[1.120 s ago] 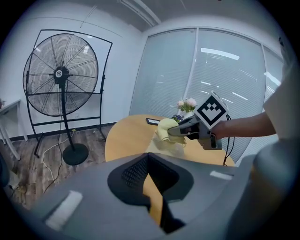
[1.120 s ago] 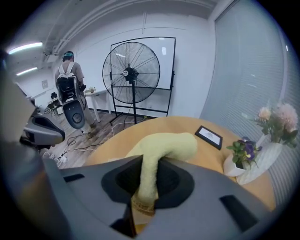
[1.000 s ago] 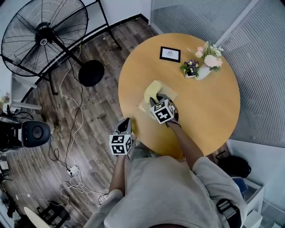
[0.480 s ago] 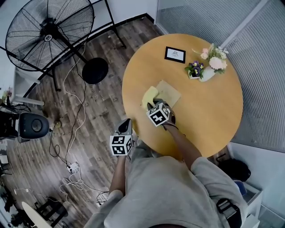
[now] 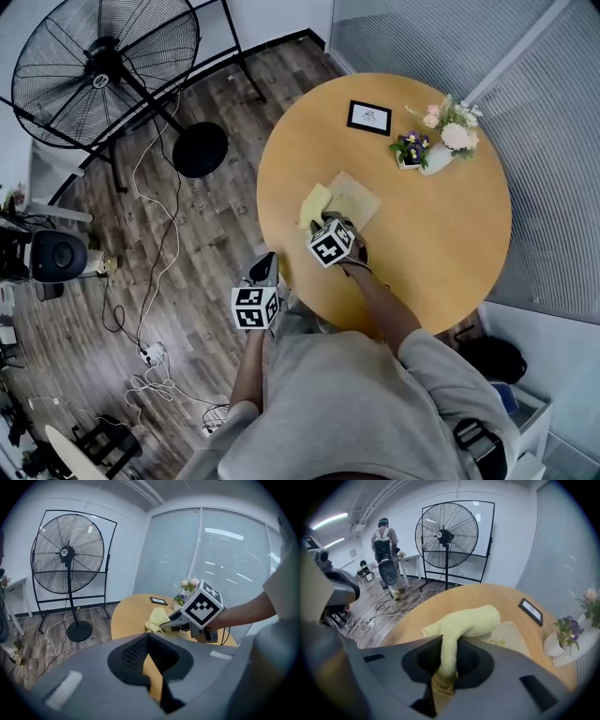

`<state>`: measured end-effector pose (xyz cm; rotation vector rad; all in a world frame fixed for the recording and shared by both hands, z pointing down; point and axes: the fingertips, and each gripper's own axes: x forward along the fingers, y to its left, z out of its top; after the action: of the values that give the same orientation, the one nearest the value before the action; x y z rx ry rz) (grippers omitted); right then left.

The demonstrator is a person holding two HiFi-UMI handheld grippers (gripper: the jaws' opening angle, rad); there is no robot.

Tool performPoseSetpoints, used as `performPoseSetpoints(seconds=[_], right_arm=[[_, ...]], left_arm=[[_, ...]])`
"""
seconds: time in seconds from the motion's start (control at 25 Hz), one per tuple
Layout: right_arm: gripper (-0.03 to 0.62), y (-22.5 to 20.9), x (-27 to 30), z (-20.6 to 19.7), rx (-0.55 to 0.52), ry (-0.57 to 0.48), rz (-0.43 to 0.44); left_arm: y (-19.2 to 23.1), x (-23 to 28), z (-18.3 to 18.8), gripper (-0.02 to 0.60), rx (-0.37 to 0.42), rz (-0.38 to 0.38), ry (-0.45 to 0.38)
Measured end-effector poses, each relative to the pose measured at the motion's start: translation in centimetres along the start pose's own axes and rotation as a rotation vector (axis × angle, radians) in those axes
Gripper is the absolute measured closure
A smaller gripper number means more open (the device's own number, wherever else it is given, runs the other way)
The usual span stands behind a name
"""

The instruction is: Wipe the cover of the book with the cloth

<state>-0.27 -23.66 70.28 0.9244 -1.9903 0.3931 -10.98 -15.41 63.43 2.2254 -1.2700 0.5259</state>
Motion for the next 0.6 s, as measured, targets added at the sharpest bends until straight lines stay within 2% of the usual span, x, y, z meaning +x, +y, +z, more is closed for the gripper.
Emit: performPoseSetpoints(seconds=[0.6], right_arm=[[0.531,-1.1,-0.5,-1.0,0.036,0.005,-0.003]], left_arm=[[-0.9,1.1,0.3,0.571,0.015,-0.030,0.014]])
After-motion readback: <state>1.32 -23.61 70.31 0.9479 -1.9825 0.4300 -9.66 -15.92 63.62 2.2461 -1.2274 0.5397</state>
